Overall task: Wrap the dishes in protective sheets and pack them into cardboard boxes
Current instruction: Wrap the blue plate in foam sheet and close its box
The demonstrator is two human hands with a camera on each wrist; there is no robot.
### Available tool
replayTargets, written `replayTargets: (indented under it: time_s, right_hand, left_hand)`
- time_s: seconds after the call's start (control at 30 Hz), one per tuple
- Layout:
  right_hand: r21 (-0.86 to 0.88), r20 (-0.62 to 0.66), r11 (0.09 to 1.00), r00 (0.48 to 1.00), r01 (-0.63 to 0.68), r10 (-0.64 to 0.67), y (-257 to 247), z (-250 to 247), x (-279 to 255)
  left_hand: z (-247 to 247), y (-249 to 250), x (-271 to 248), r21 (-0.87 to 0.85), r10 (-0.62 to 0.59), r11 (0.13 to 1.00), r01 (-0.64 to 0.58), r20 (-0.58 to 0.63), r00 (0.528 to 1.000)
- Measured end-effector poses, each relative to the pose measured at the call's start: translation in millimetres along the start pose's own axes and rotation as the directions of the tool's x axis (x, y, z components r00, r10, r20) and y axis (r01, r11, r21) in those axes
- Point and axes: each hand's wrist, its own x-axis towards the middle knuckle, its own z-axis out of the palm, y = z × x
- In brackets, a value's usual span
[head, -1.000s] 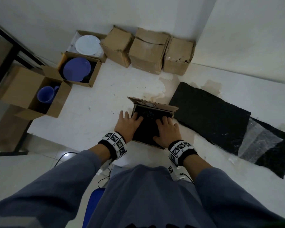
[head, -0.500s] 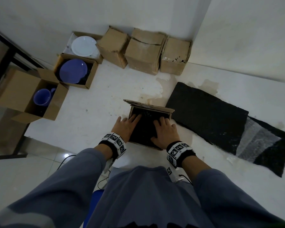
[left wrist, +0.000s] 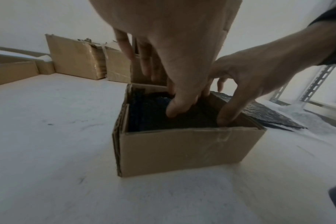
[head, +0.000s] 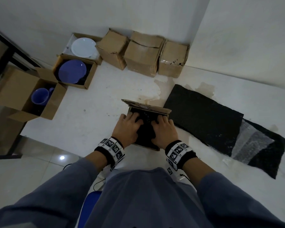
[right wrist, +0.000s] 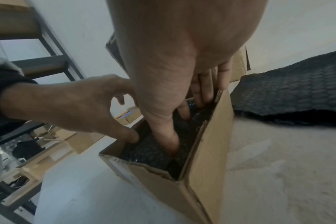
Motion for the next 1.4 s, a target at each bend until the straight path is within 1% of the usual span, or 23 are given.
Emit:
replayTargets:
  time_s: [0.03, 0.07, 0.13, 0.17, 0.23, 0.37, 0.47, 0.57, 0.67, 0.8, 0.9, 1.0, 1.07, 1.13, 1.17, 1.23, 1.27, 1.33, 1.37, 1.4]
  right_hand:
    - [0.009, -0.022, 1.0, 1.0, 0.004, -0.003, 0, 2, 1]
    - [0.006, -0.03, 1.0, 0.999, 0.017, -0.017, -2, 3, 3]
    - [-0.025, 0.036, 0.999, 0.999, 0.037, -0.036, -6, 4, 5]
    - [-0.05, 0.055, 0.998, 0.998, 0.036, -0.033, -7, 6, 5]
    - [-0.091, 0.052, 0.996, 0.999, 0.016, -0.011, -10, 7, 5]
    - [-0.137, 0.03, 0.991, 0.999, -0.014, 0.019, -15, 11, 8]
    - [-0.161, 0.059, 0.987, 0.998, -0.023, 0.032, -20, 15, 13]
    - [-0.099, 0.092, 0.994, 0.994, -0.042, 0.052, -23, 20, 19]
    - [-0.092, 0.092, 0.994, 0.994, -0.051, 0.06, -24, 23, 24]
    - [-0.084, 0.071, 0.996, 0.997, -0.035, 0.041, -23, 25, 26]
    - [-0.072, 0.056, 0.997, 0.998, -0.009, 0.013, -21, 26, 24]
    - [-0.037, 0.058, 0.999, 0.998, 0.001, 0.001, -16, 22, 19]
    - [0.013, 0.055, 0.998, 0.997, 0.053, -0.054, -7, 18, 16]
    - [0.138, 0.043, 0.986, 0.994, 0.098, -0.105, 5, 6, 9]
    - [0.22, -0.005, 0.97, 0.994, 0.106, -0.108, 12, -2, 5]
    - [0.33, -0.17, 0.936, 0.983, 0.122, -0.068, 22, -15, -6]
    - [0.362, -0.29, 0.921, 0.956, 0.143, -0.034, 25, -19, -12]
    - [0.39, -0.506, 0.897, 0.862, 0.21, 0.018, 28, -27, -22]
    - [0.395, -0.581, 0.888, 0.813, 0.235, 0.044, 28, -32, -25]
    - [0.403, -0.625, 0.882, 0.777, 0.245, 0.07, 26, -37, -27]
  left_hand:
    - [2, 1, 2, -0.074, 0.055, 0.996, -0.054, 0.01, 0.998]
    - [4, 1, 4, -0.138, 0.082, 0.988, -0.076, 0.041, 0.996]
    - [3, 0, 10, -0.198, 0.071, 0.98, -0.036, 0.177, 0.982]
    - [3, -2, 14, -0.201, 0.054, 0.979, -0.01, 0.214, 0.975]
    - [5, -5, 20, -0.197, 0.026, 0.98, 0.023, 0.244, 0.969]
    - [10, -9, 27, -0.155, 0.03, 0.988, 0.015, 0.285, 0.958]
    - [11, -9, 30, -0.168, 0.044, 0.986, 0.004, 0.278, 0.959]
    - [12, -6, 34, -0.175, 0.044, 0.985, 0.001, 0.257, 0.965]
    - [15, -3, 38, -0.203, 0.02, 0.979, 0.024, 0.214, 0.977]
    - [12, -6, 34, -0.227, 0.038, 0.974, 0.012, 0.214, 0.976]
    - [13, -12, 27, -0.277, 0.058, 0.961, 0.001, 0.206, 0.977]
    - [20, -13, 11, -0.377, 0.062, 0.926, 0.001, 0.154, 0.986]
    - [22, -11, -3, -0.472, 0.034, 0.882, 0.004, 0.072, 0.997]
    - [26, -12, -18, -0.58, -0.013, 0.815, 0.002, -0.014, 1.0]
    - [28, -14, -25, -0.636, -0.052, 0.772, 0.008, -0.05, 0.997]
    - [26, -17, -34, -0.751, -0.173, 0.66, 0.035, -0.106, 0.979]
    - [22, -19, -37, -0.799, -0.251, 0.598, 0.058, -0.118, 0.961]
    - [7, -20, -38, -0.88, -0.41, 0.466, 0.093, -0.122, 0.904]
    - [-2, -20, -36, -0.912, -0.478, 0.398, 0.096, -0.117, 0.871]
    - [-11, -19, -33, -0.938, -0.528, 0.334, 0.092, -0.105, 0.843]
